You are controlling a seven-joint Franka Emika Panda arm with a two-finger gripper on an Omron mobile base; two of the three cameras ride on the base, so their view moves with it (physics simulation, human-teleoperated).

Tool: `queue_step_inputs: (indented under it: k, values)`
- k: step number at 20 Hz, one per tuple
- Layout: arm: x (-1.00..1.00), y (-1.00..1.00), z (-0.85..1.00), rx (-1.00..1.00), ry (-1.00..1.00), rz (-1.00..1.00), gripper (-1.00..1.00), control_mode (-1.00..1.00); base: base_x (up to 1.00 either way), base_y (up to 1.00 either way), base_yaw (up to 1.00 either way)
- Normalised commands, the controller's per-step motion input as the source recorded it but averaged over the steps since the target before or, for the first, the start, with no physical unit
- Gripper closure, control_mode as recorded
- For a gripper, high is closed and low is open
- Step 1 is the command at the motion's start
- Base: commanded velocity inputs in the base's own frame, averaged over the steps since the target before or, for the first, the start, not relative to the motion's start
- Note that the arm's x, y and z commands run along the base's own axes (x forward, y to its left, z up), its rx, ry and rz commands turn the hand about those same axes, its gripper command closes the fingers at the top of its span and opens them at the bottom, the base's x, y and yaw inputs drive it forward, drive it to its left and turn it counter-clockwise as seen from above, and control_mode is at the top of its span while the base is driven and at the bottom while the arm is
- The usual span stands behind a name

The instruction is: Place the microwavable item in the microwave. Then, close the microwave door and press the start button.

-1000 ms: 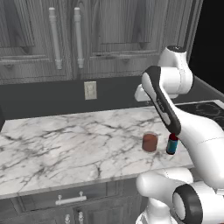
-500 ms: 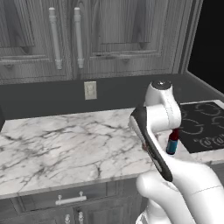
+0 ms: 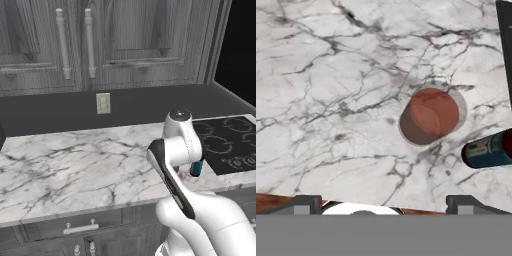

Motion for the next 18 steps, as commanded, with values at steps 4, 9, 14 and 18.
queue_step_inputs:
  k: [4,9,14,18]
  values:
    - [0.08,-0.09,-0.06,0.0,0.01,0.05,-1.0,-1.0,0.0,0.0,0.0]
    - [0.01,-0.3,0.01,0.0,0.0,0.01,-1.0,-1.0,0.0,0.0,0.0]
    - [0.22,-0.11,-0.13,0.0,0.09,0.03,-1.0,-1.0,0.0,0.0,0.0]
    - [0.51,0.0,-0.27,0.0,0.16,0.04,-1.0,-1.0,0.0,0.0,0.0]
